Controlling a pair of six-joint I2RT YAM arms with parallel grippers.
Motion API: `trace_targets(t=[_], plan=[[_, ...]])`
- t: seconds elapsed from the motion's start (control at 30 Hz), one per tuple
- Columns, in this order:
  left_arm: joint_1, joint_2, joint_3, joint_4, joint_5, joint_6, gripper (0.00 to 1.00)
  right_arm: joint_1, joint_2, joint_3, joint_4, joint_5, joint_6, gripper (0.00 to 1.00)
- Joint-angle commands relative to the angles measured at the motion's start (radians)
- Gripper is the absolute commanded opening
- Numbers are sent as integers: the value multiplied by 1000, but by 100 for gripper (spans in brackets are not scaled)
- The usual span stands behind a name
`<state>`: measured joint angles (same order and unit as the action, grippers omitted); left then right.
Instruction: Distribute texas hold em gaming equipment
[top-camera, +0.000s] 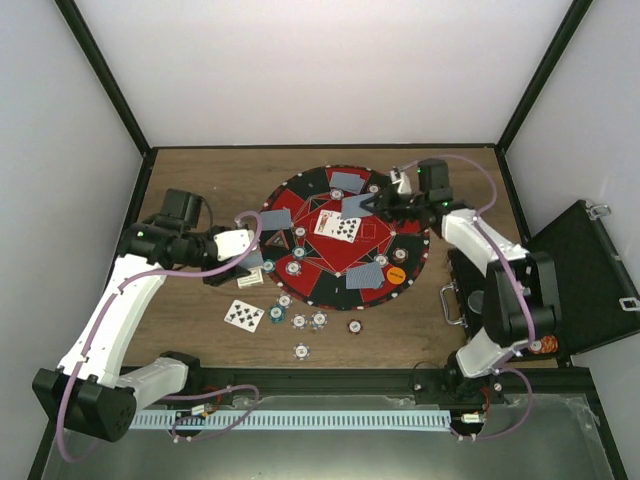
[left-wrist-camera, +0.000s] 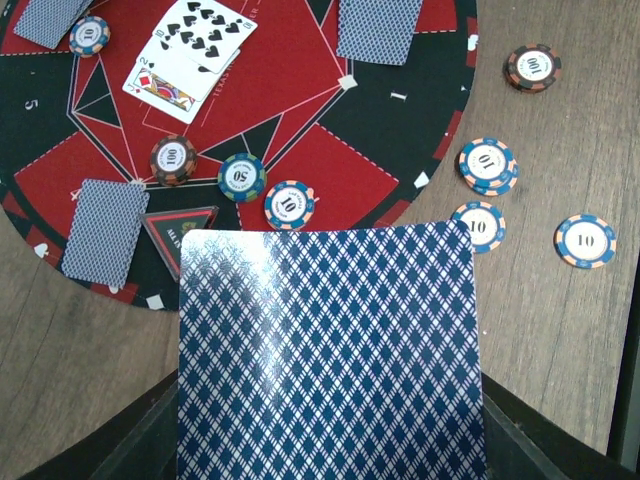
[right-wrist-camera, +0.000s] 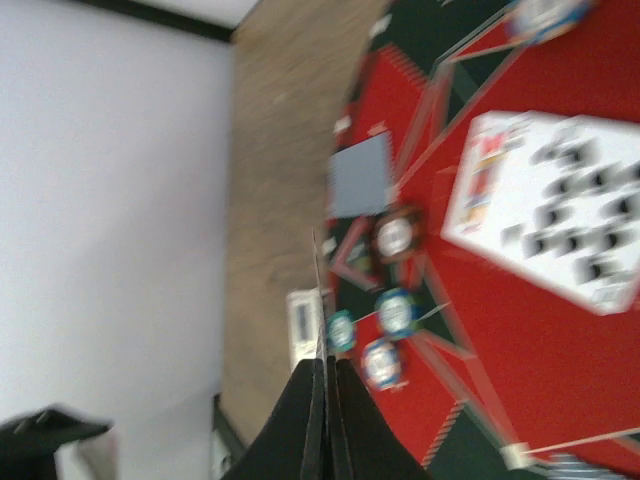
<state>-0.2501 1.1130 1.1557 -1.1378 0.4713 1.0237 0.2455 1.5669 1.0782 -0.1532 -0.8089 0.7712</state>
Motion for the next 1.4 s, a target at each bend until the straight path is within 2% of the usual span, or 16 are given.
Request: trace_targets(t=[0.0,0.2,0.43,0.57,0.6,0.63,0.77,0.83,1.0,1.1,1.2,1.37], plan=[[2,7,-15,21,4,-9,6,-101,141,143,-190,106,-200,1],[2,8,-16,30,4,-19,6,-144,399,340,-301,186,-283,1],[2,19,-16,50,7,-40,5,-152,585,482,-348,201,-320,1],[2,15,-20,53,2,-46,5,-153,635,522,-389,249,-344,1],[2,15,-21,55,1,-48,5,-154,638,532,-400,272,-349,6],[2,14,-21,58,1,-49,5,-153,636,533,-409,294,-353,17],[2,20,-16,61,9,-58,5,-152,614,549,-454,392,-372,45],[2,23,-9,60,14,-65,6,-152,596,565,-482,436,-382,56],[2,20,4,50,14,-70,6,-123,515,592,-524,555,-394,71],[2,16,10,43,11,-68,6,-82,453,601,-543,578,-388,73],[2,12,8,40,13,-66,6,-20,363,563,-516,506,-342,76],[2,10,3,40,21,-65,6,160,197,413,-333,266,-221,88]])
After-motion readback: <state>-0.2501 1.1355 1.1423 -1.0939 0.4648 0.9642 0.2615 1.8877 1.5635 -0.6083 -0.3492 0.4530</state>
